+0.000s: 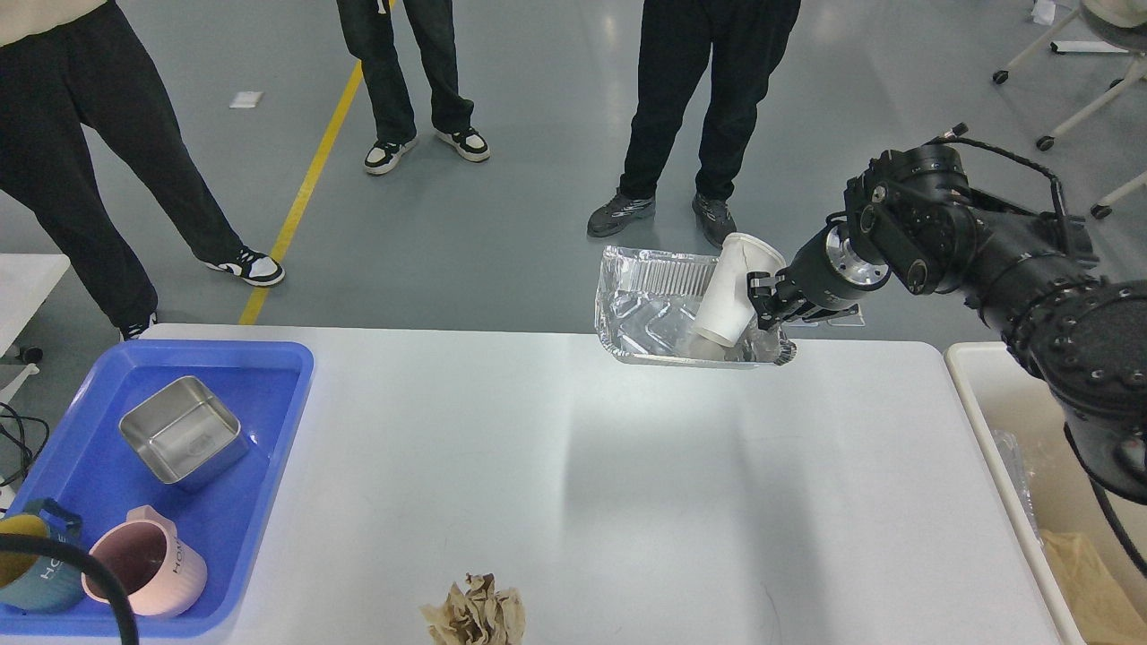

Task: Tidy desktop
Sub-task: 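Withdraw the left gripper and reach toward the crumpled brown paper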

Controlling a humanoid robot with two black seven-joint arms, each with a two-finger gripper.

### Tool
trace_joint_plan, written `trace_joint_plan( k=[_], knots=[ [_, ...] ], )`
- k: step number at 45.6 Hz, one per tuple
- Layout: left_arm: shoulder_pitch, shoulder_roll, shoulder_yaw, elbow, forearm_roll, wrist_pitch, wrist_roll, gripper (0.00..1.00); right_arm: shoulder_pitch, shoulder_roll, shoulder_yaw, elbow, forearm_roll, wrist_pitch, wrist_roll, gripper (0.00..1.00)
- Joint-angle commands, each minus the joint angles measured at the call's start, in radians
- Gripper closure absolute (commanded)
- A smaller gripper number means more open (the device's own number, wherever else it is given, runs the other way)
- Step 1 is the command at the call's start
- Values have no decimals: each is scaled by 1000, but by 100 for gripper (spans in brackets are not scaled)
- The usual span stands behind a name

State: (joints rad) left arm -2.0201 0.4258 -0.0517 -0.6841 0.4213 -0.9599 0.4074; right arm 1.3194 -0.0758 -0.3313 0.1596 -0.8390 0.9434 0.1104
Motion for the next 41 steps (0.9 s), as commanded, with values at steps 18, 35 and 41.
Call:
trace_joint_plan(
  k=[18, 35, 41],
  knots=[
    [880, 725, -207, -880, 125, 375, -219, 4, -8, 7, 2, 0, 0, -3, 0, 100],
    [1123, 1033, -407, -985, 100, 210, -414, 5, -15, 16, 2, 0, 1, -6, 0, 100],
    [1124, 1108, -412, -999, 96, 142, -412, 5, -14, 24, 2, -2, 1, -6, -1, 100]
  ],
)
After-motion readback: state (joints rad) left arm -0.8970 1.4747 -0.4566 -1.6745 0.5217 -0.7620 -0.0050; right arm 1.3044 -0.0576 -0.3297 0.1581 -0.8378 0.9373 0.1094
